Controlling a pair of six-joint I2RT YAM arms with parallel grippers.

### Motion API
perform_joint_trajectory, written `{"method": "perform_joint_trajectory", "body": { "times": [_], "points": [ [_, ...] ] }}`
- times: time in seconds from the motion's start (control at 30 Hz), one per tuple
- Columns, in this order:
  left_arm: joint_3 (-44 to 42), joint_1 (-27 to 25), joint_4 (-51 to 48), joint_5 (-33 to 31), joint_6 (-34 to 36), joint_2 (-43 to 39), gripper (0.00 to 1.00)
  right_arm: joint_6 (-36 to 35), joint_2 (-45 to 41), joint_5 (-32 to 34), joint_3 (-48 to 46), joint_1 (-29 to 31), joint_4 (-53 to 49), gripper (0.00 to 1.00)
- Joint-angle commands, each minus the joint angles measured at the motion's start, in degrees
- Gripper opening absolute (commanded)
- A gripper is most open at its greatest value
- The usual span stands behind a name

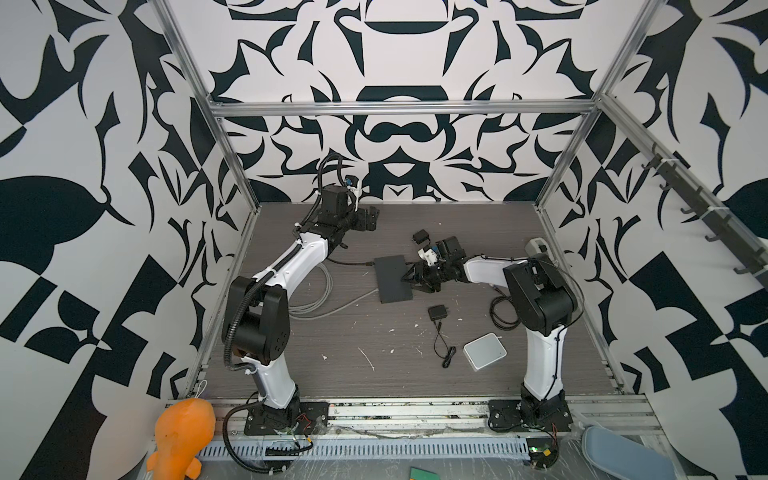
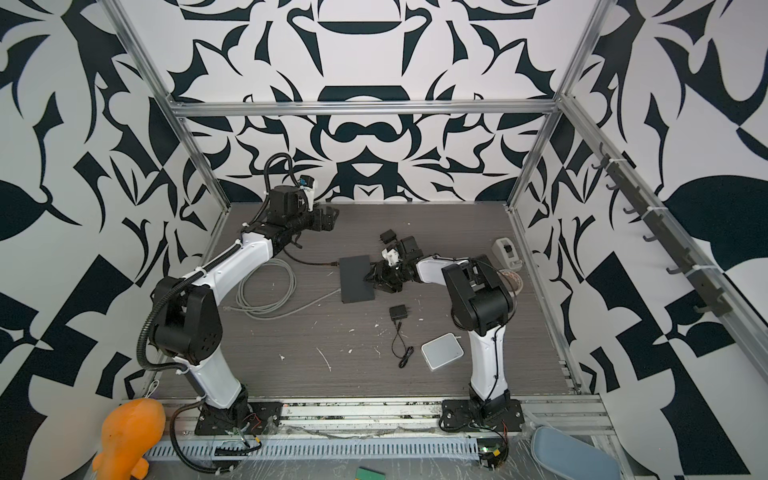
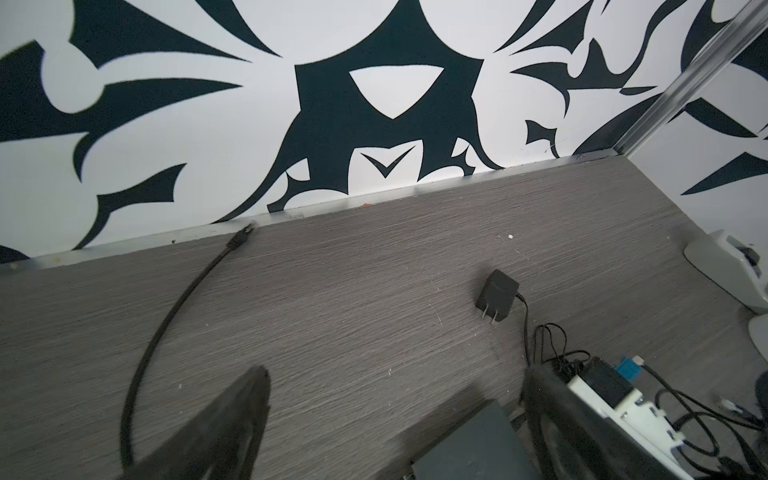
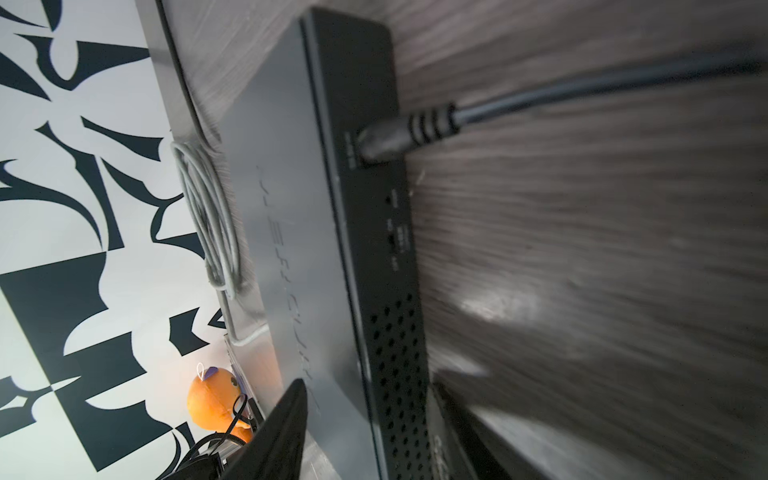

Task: Insert the plug into the switch port
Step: 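Open the left gripper and raise it away from the switch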

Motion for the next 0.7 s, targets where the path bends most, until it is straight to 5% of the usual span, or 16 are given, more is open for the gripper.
{"method": "perform_joint_trajectory", "body": {
  "times": [0.0,0.13,0.3,0.67],
  "points": [
    [-0.2,-0.2,-2.1,-0.2,-6.3,1.1,0.92,1.2,-5.2,-2.9,-1.0,-1.3,-0.1,0.55],
    [-1.3,-6.5,-9.6,-15.3,-9.8,1.8,0.95,-5.9,-11.3,1.7,-2.4,-2.6,-12.6,0.61],
    [-0.7,-14.9,-20.9,-24.7,-19.2,4.4,0.96,-10.5,-17.0,8.7,-5.1,-3.9,-24.7,0.66],
    [-3.0,-27.8,-22.5,-18.6,-24.9,7.8,0.93,-14.3,-29.7,24.0,-9.3,-9.3,-46.8,0.72]
  ]
}}
